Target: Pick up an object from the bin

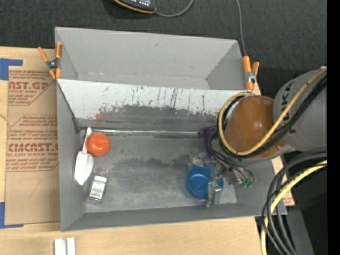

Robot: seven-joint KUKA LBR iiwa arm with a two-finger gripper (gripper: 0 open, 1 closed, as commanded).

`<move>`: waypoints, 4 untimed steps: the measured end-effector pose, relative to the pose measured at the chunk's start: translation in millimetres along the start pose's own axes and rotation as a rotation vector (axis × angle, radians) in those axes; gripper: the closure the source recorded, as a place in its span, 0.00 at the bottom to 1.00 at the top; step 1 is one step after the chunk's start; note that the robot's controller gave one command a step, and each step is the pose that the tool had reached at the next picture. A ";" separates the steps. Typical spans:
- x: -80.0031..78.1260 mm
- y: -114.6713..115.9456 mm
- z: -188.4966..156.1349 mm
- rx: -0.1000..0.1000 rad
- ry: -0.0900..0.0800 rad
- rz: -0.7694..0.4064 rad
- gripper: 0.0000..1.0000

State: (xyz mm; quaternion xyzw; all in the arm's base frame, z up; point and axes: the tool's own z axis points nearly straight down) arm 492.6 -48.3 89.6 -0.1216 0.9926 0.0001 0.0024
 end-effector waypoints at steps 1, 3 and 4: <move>19.0 -22.5 -17.4 -0.002 0.001 -0.624 1.00; 19.1 -22.0 -17.1 -0.003 0.001 -0.624 0.00; 19.1 -21.9 -17.1 -0.003 0.001 -0.625 1.00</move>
Offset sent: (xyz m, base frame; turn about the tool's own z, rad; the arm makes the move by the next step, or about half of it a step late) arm 0.0000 0.0000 0.0000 0.0000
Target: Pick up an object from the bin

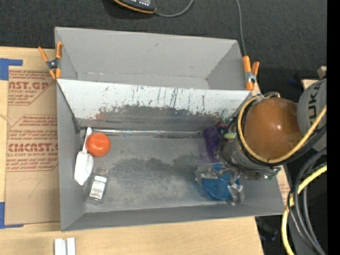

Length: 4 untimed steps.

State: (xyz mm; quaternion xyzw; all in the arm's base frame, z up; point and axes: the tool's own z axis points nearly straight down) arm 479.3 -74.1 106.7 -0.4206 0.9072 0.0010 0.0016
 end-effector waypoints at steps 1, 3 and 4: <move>0.1 0.0 0.0 0.000 0.000 0.000 1.00; -52.4 34.3 36.2 -0.002 -0.001 -0.223 1.00; -52.4 34.2 36.2 -0.002 -0.001 -0.223 1.00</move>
Offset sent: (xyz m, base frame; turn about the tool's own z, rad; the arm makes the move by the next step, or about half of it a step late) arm 0.0000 0.0000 0.0000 0.0000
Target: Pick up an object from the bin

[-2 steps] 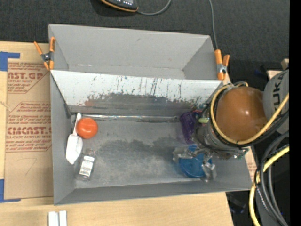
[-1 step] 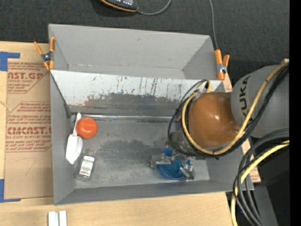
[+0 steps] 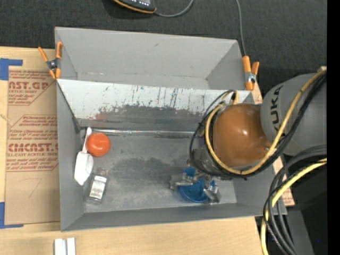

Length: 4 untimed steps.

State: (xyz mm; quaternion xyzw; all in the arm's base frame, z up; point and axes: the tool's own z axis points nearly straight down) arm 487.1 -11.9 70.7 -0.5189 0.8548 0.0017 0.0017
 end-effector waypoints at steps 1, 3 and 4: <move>0.8 -5.1 -81.3 -0.005 0.000 -0.001 1.00; -0.7 2.2 -151.1 -0.006 -0.001 0.009 1.00; -3.5 2.3 -182.1 0.001 -0.006 0.033 1.00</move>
Offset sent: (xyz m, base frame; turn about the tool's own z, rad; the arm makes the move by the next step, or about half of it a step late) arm 0.0028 -0.0019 0.0457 -0.0078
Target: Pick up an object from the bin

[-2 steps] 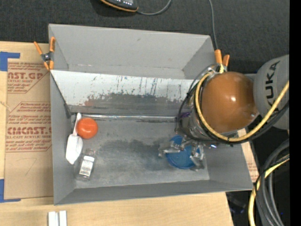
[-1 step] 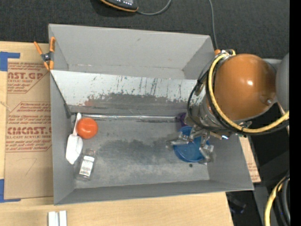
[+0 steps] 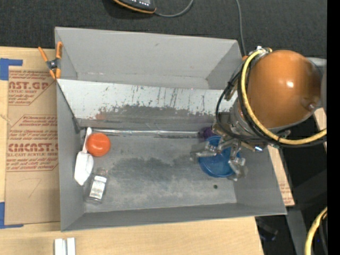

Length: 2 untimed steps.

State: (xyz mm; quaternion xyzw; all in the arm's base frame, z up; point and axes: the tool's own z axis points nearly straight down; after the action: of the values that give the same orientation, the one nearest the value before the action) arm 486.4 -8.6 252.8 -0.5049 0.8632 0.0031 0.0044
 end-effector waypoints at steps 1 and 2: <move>11.5 -8.5 20.1 -0.004 0.001 -0.066 1.00; 15.9 -16.1 22.4 -0.001 -0.002 -0.168 1.00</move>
Offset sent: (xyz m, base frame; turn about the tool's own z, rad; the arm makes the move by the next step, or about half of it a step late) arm 0.0059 -0.0225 -0.0222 -0.1700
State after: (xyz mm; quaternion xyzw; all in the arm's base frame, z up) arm 492.7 -30.2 230.2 -0.5754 0.8178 0.0035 0.0054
